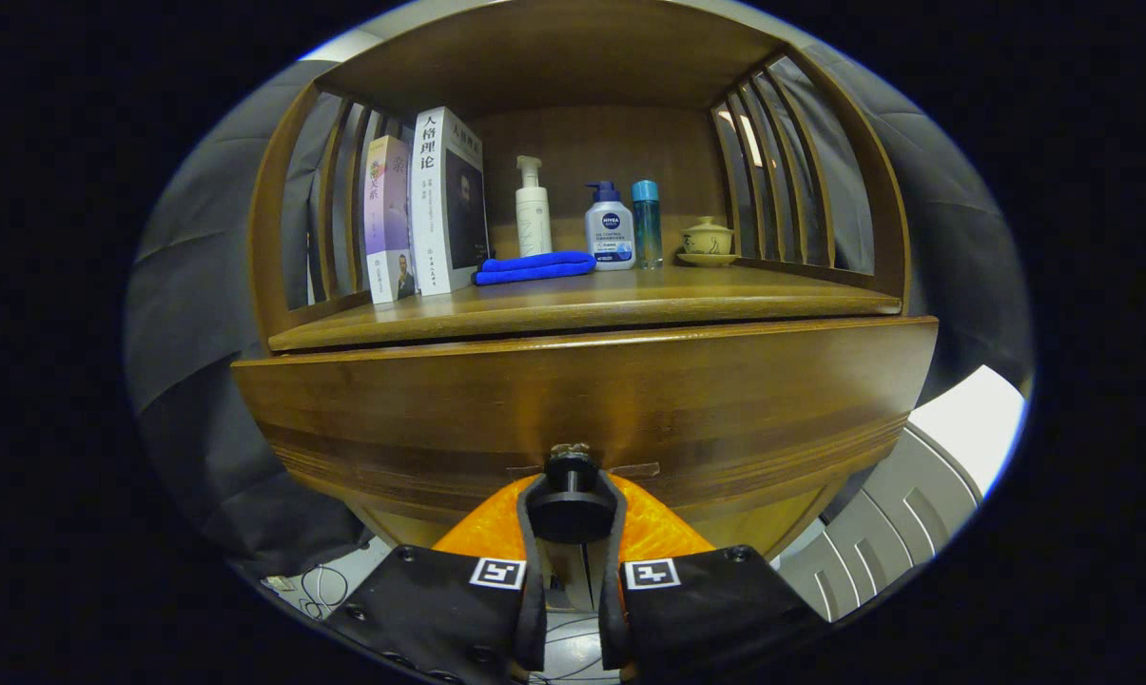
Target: Pull open the drawer, take out the items inside it, and place them on the countertop above the cabinet.
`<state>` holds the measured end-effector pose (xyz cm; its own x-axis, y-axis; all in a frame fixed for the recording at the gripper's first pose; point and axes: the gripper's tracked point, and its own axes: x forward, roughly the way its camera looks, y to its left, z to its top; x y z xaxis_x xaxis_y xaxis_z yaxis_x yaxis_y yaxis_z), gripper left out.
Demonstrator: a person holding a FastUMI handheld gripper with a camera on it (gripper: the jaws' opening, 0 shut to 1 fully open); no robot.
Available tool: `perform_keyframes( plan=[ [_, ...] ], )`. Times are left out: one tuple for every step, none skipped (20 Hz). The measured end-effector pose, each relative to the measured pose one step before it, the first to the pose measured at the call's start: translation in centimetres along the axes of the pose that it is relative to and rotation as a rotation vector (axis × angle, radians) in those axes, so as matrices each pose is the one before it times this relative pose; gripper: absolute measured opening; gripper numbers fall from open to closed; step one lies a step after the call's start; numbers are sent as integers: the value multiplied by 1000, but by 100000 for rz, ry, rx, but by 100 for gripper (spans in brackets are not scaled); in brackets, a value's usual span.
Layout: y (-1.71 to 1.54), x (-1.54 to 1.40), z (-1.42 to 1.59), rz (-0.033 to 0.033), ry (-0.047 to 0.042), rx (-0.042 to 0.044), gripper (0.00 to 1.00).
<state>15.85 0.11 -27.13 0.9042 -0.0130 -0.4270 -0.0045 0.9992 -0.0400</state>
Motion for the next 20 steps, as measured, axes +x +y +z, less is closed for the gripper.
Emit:
perform_keyframes(
  plan=[
    [10, -480, -122, 203, -88, 223, 24],
    [13, -527, -209, 109, -189, 820, 24],
    [49, -543, -191, 153, -184, 358, 24],
    [18, -528, -173, 111, -345, 240, 24],
    [3, -539, -130, 181, -343, -214, 24],
    [-16, -413, -202, 289, -238, -424, 24],
    [1, -558, -154, 471, -116, -330, 24],
    [1, -495, -147, 512, -99, -77, 24],
    [38, -411, -154, 545, 101, 72, 24],
    [16, -506, -174, 605, -17, 400, 24],
    [-41, -468, -107, 628, -154, 1216, 24],
    [91, -256, -146, 520, -16, 1589, 24],
    [11, -308, -102, 241, 129, 1007, 24],
    [-25, -361, -132, 142, 226, -29, 24],
    [-20, -282, -60, 208, 229, -582, 24],
    [22, -186, -152, 351, 36, -276, 24],
    [2, -339, -201, 428, 213, 346, 24],
    [-1, -318, -312, 425, 359, 192, 24],
    [-10, -342, -302, 281, 570, -24, 24],
    [42, -478, -408, 404, 370, -473, 24]
  ],
)
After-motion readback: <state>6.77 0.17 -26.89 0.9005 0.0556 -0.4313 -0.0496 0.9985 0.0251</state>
